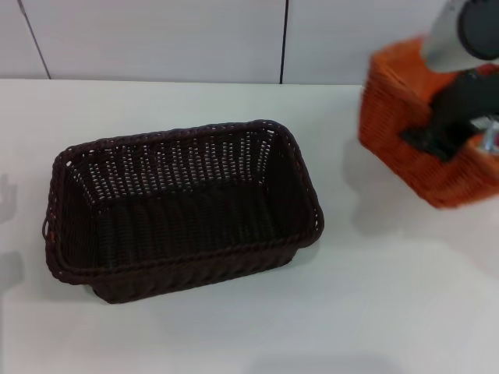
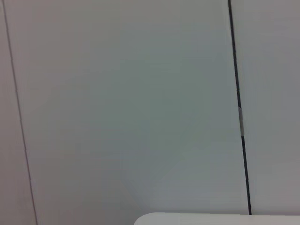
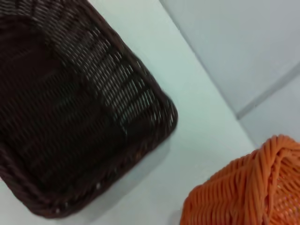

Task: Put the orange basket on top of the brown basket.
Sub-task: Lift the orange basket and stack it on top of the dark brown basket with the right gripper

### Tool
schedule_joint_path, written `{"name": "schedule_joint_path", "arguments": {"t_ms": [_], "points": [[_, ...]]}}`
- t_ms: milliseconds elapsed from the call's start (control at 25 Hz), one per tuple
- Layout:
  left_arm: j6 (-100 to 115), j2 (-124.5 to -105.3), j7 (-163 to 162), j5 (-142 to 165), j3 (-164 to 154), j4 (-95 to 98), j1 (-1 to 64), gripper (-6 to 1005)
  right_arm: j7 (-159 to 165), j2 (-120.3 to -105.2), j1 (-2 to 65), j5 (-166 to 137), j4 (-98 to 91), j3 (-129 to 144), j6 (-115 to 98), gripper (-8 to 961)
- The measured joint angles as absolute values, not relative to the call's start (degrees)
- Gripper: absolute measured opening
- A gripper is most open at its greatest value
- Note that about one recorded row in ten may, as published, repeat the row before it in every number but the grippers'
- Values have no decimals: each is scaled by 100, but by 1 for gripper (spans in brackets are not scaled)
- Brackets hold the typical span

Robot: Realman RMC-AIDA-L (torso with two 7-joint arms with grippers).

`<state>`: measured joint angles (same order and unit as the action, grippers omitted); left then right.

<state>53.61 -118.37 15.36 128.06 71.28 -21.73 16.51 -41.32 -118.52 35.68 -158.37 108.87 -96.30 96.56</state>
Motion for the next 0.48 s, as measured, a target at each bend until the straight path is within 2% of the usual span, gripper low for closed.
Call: {"name": "schedule_joint_path", "arguments": {"t_ms": [200,480], "points": [[5378,-11832,1392,12806,7128,-2087,1679,724,-5174,-11855,3884,-15750,11030,-9215,9637,207],[5395,-11850,1382,12806,7128,-2124,1626,724,-7223,-11879,3751,-15532,11650,-8398,9727,201]]}}
